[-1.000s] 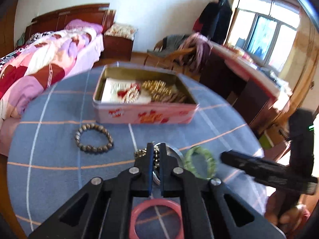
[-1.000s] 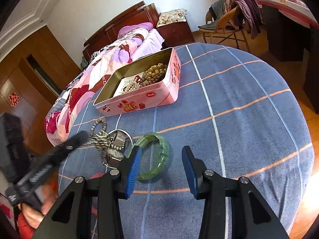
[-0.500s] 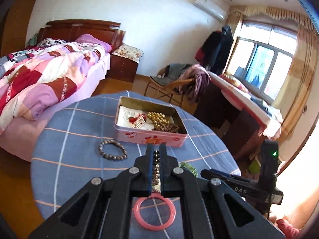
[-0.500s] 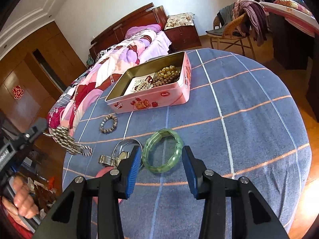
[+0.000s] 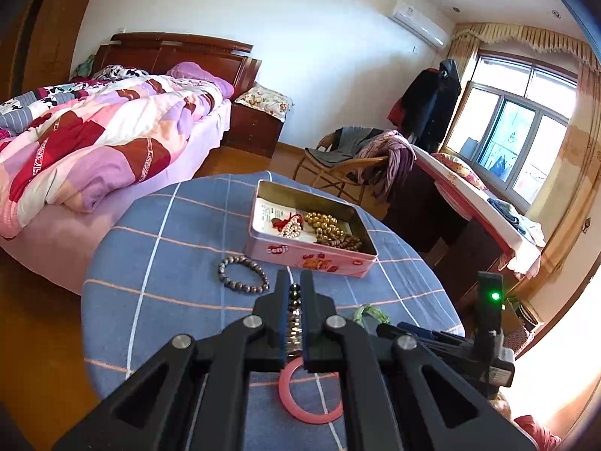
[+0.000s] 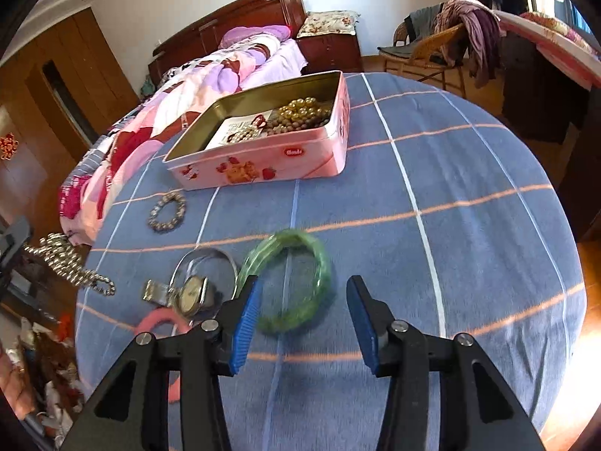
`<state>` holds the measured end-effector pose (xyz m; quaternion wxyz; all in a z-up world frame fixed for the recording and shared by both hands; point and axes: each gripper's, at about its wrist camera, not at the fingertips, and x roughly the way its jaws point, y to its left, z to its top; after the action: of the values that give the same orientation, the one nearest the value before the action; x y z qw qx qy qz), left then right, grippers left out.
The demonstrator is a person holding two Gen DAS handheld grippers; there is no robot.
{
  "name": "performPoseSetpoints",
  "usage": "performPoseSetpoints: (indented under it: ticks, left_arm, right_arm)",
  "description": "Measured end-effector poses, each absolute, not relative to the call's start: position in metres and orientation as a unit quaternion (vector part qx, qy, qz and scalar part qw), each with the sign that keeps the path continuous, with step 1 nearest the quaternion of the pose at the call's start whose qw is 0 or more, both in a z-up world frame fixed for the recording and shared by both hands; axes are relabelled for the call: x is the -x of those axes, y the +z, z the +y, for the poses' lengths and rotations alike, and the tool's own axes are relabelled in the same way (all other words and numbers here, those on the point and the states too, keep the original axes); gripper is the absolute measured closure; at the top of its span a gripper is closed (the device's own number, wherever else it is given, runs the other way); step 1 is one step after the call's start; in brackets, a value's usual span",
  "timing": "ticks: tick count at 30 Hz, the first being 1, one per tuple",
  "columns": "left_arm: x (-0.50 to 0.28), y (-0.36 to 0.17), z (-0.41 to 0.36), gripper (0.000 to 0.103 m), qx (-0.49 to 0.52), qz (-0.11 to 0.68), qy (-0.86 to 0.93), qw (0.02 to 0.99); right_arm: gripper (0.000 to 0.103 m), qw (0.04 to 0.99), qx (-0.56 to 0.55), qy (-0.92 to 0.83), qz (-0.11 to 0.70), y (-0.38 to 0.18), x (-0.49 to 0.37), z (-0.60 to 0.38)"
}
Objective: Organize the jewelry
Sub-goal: 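Carry the jade bangle and gold chain into the pink tin and open both grippers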
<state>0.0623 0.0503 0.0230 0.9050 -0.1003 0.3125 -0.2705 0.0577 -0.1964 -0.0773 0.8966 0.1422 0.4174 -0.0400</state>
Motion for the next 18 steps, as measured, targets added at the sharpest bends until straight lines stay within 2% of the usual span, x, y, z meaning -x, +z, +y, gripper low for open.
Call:
performPoseSetpoints:
  ticks: [1,2,3,4,5,10,18]
  left_arm:
    - [-0.063,0.023,0.050,0.098,0.100,0.312,-0.271,0.905]
    - [-0.062,0.023,0.050,0.098,0.100,0.312,-0.270,0.905]
    - [-0.062,0.023,0.050,0.098,0.100,0.312,-0.270,0.905]
    - [-0.062,0.023,0.050,0.098,0.099,0.312,-0.270,0.905]
    - [-0.062,0.023,0.050,0.098,0.097,0.312,-0.270,0.906]
    - [-0.064,0.021,0.047,0.098,0.095,0.316,-0.273,0.904]
    - [-0.069,0.028,0.039,0.098,0.090,0.313,-0.284,0.902]
  right_arm:
    - [0.058,0.894,-0.138,-0.043,0.423,-0.080,-0.062,-0.195]
    - [0.072,0.892,-0.133,-0.043,0.430,-0.082,-0.065,-0.193]
    - [0.078,0.892,-0.114,-0.050,0.434,-0.082,-0.067,-0.189]
    - [0.091,0.893,-0.095,-0.057,0.435,-0.082,-0.068,-0.185]
    - [0.096,0.893,-0.088,-0.057,0.438,-0.083,-0.068,-0.184]
    - [0.097,0.898,-0.105,-0.060,0.424,-0.077,-0.062,-0.194]
    - [0.097,0.920,-0.134,-0.045,0.364,-0.029,-0.053,-0.204]
